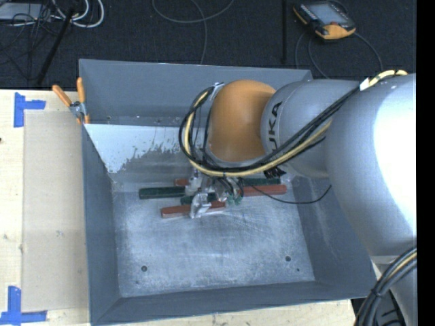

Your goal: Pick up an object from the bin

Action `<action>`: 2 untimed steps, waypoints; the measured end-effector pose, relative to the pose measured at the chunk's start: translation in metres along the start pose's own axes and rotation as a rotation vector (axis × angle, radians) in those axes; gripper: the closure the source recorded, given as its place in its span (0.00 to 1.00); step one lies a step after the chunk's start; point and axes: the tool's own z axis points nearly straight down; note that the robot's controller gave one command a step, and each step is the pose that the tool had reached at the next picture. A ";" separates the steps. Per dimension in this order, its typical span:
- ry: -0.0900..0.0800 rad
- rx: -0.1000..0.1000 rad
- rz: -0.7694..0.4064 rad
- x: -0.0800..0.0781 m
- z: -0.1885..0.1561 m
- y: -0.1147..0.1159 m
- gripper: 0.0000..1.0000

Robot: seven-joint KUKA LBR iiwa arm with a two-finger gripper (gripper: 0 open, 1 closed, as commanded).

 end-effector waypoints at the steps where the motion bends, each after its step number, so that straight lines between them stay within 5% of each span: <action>1: 0.001 0.000 0.007 0.000 -0.038 0.005 1.00; 2: -0.001 0.000 -0.026 0.019 -0.159 -0.003 1.00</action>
Offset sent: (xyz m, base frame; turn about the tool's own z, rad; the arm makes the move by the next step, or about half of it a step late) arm -0.0193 -0.0054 0.1600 -0.0252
